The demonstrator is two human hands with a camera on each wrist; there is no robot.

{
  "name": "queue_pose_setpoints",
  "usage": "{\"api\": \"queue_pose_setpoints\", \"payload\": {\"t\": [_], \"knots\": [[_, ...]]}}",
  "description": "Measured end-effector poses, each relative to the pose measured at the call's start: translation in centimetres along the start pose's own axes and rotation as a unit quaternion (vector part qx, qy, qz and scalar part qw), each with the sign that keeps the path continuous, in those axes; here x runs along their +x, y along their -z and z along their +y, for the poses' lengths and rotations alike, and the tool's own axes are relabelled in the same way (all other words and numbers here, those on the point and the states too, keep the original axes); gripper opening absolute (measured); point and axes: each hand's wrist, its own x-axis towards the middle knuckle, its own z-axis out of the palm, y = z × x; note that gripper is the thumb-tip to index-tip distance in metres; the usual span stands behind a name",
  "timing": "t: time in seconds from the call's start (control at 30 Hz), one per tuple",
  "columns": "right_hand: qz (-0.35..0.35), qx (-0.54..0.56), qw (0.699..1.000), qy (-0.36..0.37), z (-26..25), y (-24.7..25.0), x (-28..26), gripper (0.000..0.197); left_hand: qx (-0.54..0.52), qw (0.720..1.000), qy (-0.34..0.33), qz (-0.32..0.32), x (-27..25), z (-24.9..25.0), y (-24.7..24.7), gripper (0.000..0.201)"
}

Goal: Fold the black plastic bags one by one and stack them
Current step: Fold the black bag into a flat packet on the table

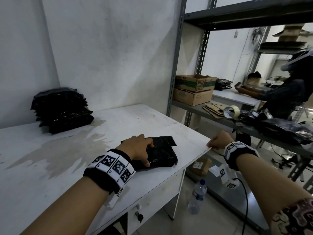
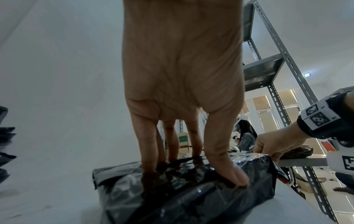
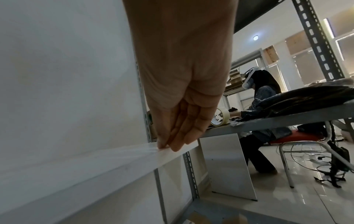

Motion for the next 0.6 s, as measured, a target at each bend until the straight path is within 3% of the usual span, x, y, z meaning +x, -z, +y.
{"api": "queue_pose_setpoints", "payload": {"t": [0.13, 0.3, 0.5, 0.6], "knots": [[-0.039, -0.077, 0.996, -0.01, -1.1, -0.2, -0.1, 0.018, 0.002, 1.0, 0.002, -0.001, 0.1, 0.0, 0.0, 0.069], [-0.059, -0.132, 0.989, 0.019, -1.4, -0.9, 0.2, 0.046, 0.001, 1.0, 0.001, -0.001, 0.0, -0.1, 0.0, 0.069], [-0.081, -0.056, 0.995, -0.002, -0.6, -0.1, 0.1, 0.018, -0.003, 1.0, 0.002, -0.003, 0.1, -0.2, 0.0, 0.069], [-0.038, 0.007, 0.999, 0.002, -0.3, 0.6, 0.2, 0.01, 0.0, 1.0, 0.004, -0.006, 0.2, -0.1, 0.0, 0.069]]}}
